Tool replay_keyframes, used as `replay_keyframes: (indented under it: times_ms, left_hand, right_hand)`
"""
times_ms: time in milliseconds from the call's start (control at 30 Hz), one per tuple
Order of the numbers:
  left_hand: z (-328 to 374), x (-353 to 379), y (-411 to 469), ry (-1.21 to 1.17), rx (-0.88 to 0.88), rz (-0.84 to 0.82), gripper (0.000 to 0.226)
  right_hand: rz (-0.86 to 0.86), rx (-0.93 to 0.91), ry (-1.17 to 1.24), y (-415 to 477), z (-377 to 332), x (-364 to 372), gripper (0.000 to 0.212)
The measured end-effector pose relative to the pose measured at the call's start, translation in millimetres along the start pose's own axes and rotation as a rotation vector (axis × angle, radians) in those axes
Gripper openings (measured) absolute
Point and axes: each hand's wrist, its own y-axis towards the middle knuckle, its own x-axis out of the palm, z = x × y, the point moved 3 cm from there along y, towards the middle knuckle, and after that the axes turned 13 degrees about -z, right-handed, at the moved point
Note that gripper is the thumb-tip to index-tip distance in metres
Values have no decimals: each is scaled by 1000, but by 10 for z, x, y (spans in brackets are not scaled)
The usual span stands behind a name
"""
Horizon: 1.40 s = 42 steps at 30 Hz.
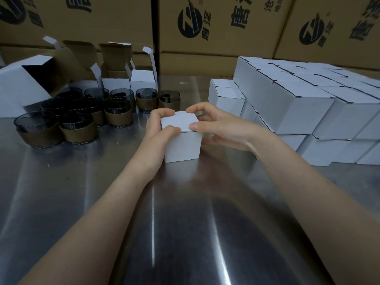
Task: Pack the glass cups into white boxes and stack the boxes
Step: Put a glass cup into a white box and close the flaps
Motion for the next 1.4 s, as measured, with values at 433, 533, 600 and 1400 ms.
replay_keyframes:
  times_ms: [433, 533, 600, 1400]
  left_hand:
    - [96, 65, 32, 3, -2, 37, 37]
    - [109, 71, 33, 11, -15, 56, 36]
    - [115, 72, 30, 9, -26, 63, 36]
    - [103, 43, -42, -143, -46, 15, 30]
  right_hand:
    - [24, 15, 65, 2, -16, 13, 48]
    - [27, 20, 117, 16, 3, 2, 54]
    - [29, 15, 169, 28, 15, -2, 56]
    - [111, 32, 203, 33, -35, 40, 55]
